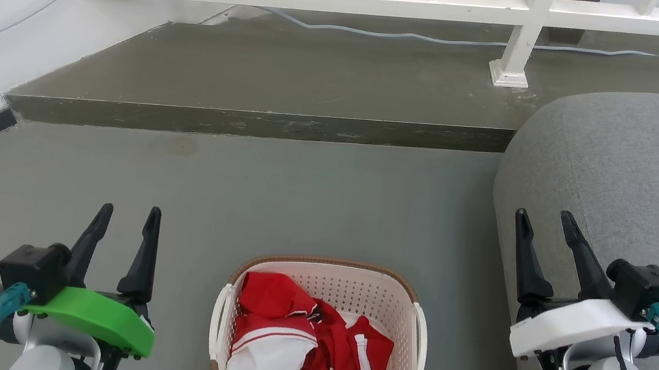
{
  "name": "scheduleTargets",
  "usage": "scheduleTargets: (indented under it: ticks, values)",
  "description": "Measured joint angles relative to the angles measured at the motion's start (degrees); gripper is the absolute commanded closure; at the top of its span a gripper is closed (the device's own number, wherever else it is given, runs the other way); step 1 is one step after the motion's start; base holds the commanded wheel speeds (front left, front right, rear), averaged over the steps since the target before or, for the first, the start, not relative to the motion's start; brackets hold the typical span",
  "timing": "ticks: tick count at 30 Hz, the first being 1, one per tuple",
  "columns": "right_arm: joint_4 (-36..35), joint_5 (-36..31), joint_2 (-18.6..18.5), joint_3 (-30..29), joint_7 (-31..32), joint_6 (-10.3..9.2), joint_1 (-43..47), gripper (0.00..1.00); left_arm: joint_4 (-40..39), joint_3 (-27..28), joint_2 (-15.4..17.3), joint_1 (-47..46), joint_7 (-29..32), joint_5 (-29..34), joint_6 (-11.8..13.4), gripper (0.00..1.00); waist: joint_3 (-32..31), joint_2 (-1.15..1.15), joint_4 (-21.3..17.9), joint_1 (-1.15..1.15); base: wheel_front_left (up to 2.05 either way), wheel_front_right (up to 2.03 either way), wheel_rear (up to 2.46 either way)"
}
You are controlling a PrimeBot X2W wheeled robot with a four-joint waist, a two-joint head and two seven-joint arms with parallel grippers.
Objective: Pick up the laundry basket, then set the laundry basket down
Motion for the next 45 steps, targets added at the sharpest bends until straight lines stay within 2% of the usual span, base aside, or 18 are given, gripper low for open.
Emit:
scheduleTargets:
  ticks: [29,30,38,45]
  values:
    - [-1.97,-2.53,1.67,-2.85,0.00,1.35,2.19,0.00,-1.66,2.30,-2.31,1.87,0.00,1.81,-0.88,0.00,0.73,0.00,0.29,0.00,0.00,0.00,0.00]
    - [-1.98,-2.57,1.72,-2.90,0.00,1.51,2.21,1.00,-1.65,2.29,-2.43,1.90,0.00,1.79,-1.09,1.00,0.72,0.00,0.30,0.00,0.00,0.00,0.00]
    - [0.47,-1.34,2.66,-2.87,0.10,1.49,4.54,1.00,1.10,2.01,-3.23,3.12,0.41,0.77,-1.07,1.00,0.67,0.00,0.33,0.00,0.00,0.00,0.00]
    - [0.47,3.19,3.00,-4.20,1.37,1.88,4.54,1.00,1.29,3.27,-3.31,3.11,2.08,-3.98,-1.08,1.00,0.58,0.00,0.35,0.00,0.00,0.00,0.00]
